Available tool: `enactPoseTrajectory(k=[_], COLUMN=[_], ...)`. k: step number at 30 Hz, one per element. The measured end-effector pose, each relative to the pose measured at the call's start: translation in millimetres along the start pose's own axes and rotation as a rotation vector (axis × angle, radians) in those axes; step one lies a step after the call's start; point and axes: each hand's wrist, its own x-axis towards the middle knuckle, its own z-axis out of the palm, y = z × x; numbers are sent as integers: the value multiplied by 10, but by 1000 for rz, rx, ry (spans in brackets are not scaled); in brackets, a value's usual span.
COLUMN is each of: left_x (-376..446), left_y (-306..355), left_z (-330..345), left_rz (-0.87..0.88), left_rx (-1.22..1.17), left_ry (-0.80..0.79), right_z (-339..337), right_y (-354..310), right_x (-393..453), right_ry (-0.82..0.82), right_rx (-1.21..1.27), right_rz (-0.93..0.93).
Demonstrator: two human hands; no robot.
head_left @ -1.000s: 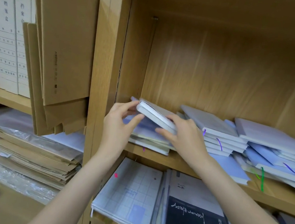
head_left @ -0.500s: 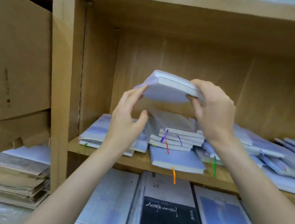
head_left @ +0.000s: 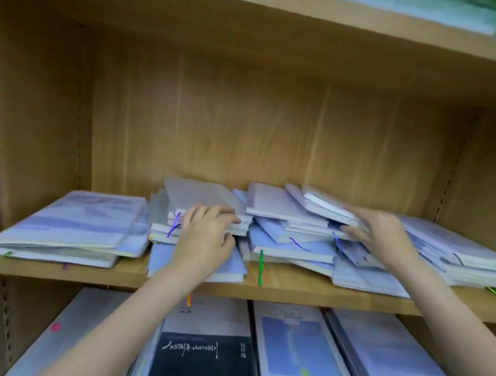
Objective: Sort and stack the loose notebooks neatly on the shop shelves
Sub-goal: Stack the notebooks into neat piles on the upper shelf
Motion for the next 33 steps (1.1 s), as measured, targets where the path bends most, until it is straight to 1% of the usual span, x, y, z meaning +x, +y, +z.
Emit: enactPoseTrajectory(k=[2,4,5,8,9,13,18,22,24,28,30,33], left_x=[-19,-37,-51,-104,-117,-165,-214,-272,-283,-375,-491,-715], left_y=[-56,-43,-38,-58,-88,-188,-235,-285,-318,-505,-711,-1043], left_z=[58,57,50,1,-22,-138,-216,-292,-344,-574,-748,-987], left_rz=[33,35,38,44,50,61,40,44,6,-149,-205,-302], left_rx=[17,1,-14,-34,-37,-26,-27,-57,-115,-301,-266,-168], left_ry=[29,13,21,49,63,84,130,133,142,204,221,215], right_z=[-106,-175,-189,-154,-121,-49,41,64,84,235,332,469], right_y=[1,-70,-138,-366,-437,-599,-754,-960,-1085,-1397,-1611,-2045], right_x=[-13,11,23,66,85,142,141,113,86,48,26,-29], right_ry=[-79,-155,-166,-103,-105,-106,-47,8,-5,-77,-82,-131], right_rx=[86,82,57,104,120,111,122,109,132,135,147,269], right_rz=[-15,-18,-26,-113,-138,-114,-195,-270,-320,-380,-443,-559])
